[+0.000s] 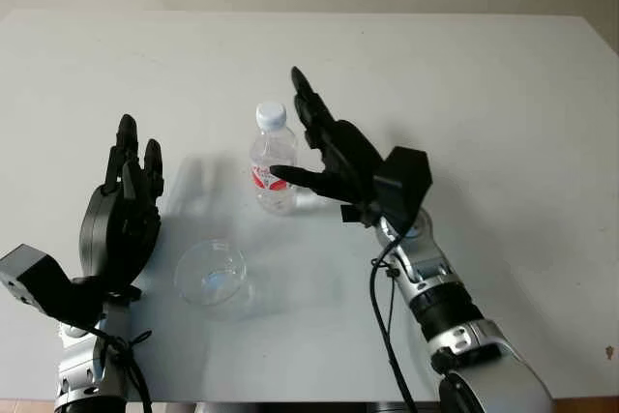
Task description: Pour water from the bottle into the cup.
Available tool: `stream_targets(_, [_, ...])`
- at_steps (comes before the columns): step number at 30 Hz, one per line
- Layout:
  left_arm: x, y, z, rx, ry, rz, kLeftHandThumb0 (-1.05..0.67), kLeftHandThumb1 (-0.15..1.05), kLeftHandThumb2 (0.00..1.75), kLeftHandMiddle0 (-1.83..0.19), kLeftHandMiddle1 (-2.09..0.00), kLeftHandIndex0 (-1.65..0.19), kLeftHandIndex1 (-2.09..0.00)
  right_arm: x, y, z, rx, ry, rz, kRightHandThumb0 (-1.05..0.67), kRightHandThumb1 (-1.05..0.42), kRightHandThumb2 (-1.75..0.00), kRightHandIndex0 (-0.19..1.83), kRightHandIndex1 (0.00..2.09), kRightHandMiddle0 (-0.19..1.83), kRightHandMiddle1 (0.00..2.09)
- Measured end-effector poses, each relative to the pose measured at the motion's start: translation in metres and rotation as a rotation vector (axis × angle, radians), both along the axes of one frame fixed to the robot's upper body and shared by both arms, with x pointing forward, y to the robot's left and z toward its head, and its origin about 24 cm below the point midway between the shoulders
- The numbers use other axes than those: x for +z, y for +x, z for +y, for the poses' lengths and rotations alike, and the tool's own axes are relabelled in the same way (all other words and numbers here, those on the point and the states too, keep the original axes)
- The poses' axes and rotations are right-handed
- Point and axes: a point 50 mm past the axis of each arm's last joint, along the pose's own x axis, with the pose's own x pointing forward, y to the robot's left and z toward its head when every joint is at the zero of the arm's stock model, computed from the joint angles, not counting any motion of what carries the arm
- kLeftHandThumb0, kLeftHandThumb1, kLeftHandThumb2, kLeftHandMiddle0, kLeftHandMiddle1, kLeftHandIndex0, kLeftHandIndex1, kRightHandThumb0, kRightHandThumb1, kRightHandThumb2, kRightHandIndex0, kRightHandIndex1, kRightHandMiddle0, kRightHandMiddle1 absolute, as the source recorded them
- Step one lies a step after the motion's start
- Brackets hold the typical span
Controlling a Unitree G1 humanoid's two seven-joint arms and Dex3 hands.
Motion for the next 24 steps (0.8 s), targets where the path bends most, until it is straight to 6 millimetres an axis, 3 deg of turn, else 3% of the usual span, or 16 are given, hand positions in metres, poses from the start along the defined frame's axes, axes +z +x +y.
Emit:
stream_targets(12, [0.000, 0.004, -0.005, 0.009, -0.011, 0.014, -0.79, 1.05, 0.61, 0.18, -0.05, 0.19, -0.04, -0.003, 0.003, 0.011, 0.065, -0.006, 0.018, -1.00, -0.85, -0.05, -0.19, 0.00, -0.19, 0.00])
stream_targets(24, [0.001, 0.004, -0.010, 0.008, -0.019, 0.009, -0.81, 1.05, 0.61, 0.18, -0.05, 0.19, -0.03, -0.008, 0.001, 0.021, 0.162, 0.047, 0.075, -0.80, -0.81, -0.05, -0.19, 0.00, -0.16, 0.01])
